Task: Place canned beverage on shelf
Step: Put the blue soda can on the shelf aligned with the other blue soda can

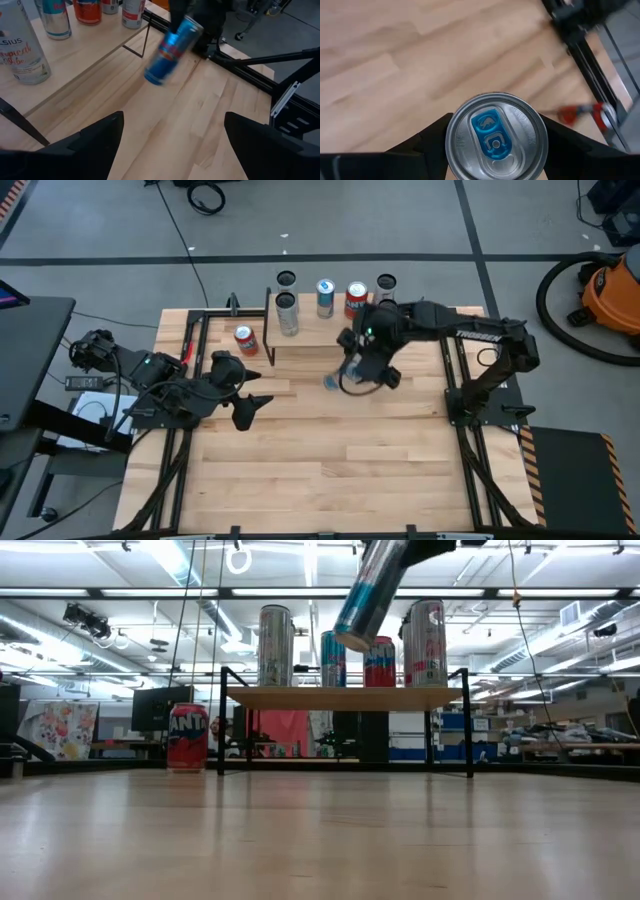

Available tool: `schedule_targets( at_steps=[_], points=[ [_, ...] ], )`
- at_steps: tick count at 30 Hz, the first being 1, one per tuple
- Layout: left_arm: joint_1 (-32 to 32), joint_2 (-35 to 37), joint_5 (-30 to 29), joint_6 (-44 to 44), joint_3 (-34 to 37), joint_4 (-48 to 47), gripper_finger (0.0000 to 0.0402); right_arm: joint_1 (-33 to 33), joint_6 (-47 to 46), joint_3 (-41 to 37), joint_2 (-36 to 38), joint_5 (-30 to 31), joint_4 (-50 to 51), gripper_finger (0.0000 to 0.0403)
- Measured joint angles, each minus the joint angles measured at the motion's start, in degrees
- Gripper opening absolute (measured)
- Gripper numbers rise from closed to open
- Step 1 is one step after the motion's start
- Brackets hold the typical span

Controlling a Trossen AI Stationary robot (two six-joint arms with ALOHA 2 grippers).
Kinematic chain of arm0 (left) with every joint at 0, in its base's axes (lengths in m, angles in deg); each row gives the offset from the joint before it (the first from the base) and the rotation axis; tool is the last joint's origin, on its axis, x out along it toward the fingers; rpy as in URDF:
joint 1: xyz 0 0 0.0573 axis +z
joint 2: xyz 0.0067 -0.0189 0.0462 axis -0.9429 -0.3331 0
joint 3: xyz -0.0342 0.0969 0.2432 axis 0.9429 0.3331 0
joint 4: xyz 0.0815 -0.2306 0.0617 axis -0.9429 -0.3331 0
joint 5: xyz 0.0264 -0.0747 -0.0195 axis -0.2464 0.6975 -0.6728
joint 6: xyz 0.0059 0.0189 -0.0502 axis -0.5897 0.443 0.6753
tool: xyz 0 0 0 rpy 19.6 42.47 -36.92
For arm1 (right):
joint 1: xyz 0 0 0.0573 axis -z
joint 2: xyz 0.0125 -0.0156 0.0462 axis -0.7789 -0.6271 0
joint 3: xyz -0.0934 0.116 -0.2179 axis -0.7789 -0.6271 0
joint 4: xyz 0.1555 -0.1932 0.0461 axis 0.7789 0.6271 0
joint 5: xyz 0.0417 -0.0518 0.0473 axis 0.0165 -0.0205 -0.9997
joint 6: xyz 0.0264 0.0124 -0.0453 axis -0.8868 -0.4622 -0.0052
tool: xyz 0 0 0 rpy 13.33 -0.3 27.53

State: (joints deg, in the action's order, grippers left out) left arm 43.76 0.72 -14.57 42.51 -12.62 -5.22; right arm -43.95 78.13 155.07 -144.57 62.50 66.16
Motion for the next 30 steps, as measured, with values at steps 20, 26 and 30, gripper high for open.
schedule_targets(
  at_steps=[20,26,30],
  points=[
    [11.4,0.0,6.5,1.0,0.0,-0.1,0.0357,9.6,4.8,0.2,0.0,1.8,-3.7,0.025],
    [16.1,0.0,10.4,-3.3,0.0,-0.1,0.0357,11.9,6.6,0.3,0.0,3.8,-6.7,0.025],
    [18.6,0.0,11.9,-6.4,0.0,-0.1,0.0357,13.2,6.6,1.0,0.0,4.3,-6.6,0.025]
  ],
)
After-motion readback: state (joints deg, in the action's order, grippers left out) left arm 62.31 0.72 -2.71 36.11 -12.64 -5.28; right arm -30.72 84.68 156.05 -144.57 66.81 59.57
